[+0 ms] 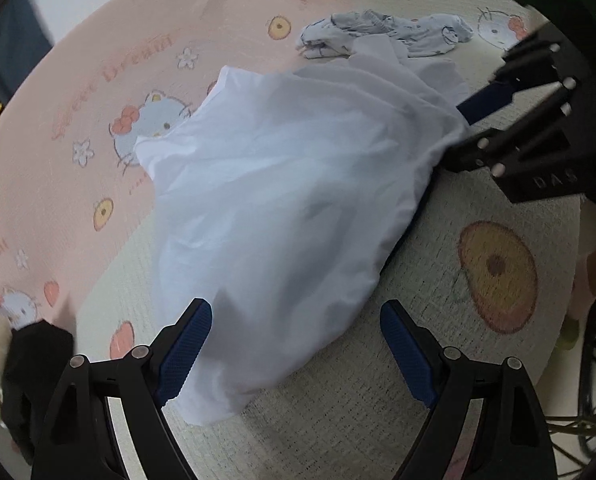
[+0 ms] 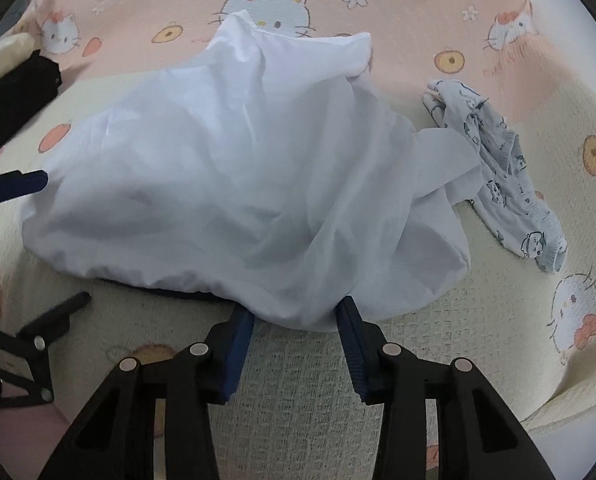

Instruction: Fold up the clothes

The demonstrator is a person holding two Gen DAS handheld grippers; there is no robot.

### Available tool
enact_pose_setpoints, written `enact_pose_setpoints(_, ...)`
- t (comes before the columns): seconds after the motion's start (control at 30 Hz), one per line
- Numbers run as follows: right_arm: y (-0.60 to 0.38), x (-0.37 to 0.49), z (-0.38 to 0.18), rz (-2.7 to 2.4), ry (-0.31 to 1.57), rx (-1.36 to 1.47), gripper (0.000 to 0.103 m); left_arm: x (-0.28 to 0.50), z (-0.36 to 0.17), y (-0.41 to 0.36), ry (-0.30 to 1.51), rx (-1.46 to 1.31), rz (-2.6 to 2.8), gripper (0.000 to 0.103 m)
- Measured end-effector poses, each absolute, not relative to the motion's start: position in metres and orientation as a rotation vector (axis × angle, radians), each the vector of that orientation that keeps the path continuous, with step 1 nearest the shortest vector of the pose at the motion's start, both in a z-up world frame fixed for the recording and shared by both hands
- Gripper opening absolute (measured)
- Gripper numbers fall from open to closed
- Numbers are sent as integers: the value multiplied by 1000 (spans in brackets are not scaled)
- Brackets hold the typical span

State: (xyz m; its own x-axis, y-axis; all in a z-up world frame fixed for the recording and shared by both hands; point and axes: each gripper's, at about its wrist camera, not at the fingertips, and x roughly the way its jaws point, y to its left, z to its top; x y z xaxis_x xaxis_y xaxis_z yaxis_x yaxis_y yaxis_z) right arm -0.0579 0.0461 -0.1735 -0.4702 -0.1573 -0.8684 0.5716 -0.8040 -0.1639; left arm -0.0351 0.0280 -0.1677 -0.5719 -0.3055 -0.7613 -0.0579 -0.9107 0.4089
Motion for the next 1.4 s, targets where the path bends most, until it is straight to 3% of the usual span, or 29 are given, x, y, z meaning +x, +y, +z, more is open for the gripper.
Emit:
enact_pose_setpoints(0.17,46,-64,-170,-2288,599,1282,41,-41,-167,28,-625,1388,-2599,86)
enact_pose_setpoints(0.3,45,-73,-164,-2282,549,1282,26,-46,-171,33,-676,1385,-2589,86)
enact_pose_setpoints(0.5,44,-81,-155,-2283,472,1288,23,-54,-170,37,-728,1336,-2590,85)
enact_pose_setpoints(0.6,45,-86,-151,-2286,426,1289,22,-60,-167,32,-693,1350,-2607,70)
enact_pose_setpoints(0.63,46,-87,-150,-2288,416,1289,22,-61,-166,31,-674,1361,-2614,59)
enact_pose_setpoints(0.7,46,-89,-148,-2292,396,1290,22,-66,-167,26,-600,1413,-2625,55)
enact_pose_setpoints(0.77,47,-93,-149,-2291,391,1294,22,-68,-168,24,-567,1443,-2640,44)
enact_pose_setpoints(0.87,47,-97,-150,-2289,384,1302,22,-70,-168,22,-548,1455,-2648,39)
enact_pose_setpoints(1.0,49,-96,-147,-2290,358,1304,22,-73,-161,14,-387,1496,-2694,31)
enact_pose_setpoints(1.07,51,-96,-144,-2286,342,1295,28,-75,-158,9,-319,1510,-2708,29)
enact_pose_setpoints(1.1,52,-95,-142,-2283,337,1281,41,-77,-157,8,-297,1514,-2709,29)
enact_pose_setpoints(1.17,55,-89,-134,-2291,329,1225,54,-78,-156,6,-276,1524,-2696,29)
enact_pose_setpoints(1.4,51,-67,-128,-2260,395,1129,60,-82,-154,-1,-272,1544,-2665,29)
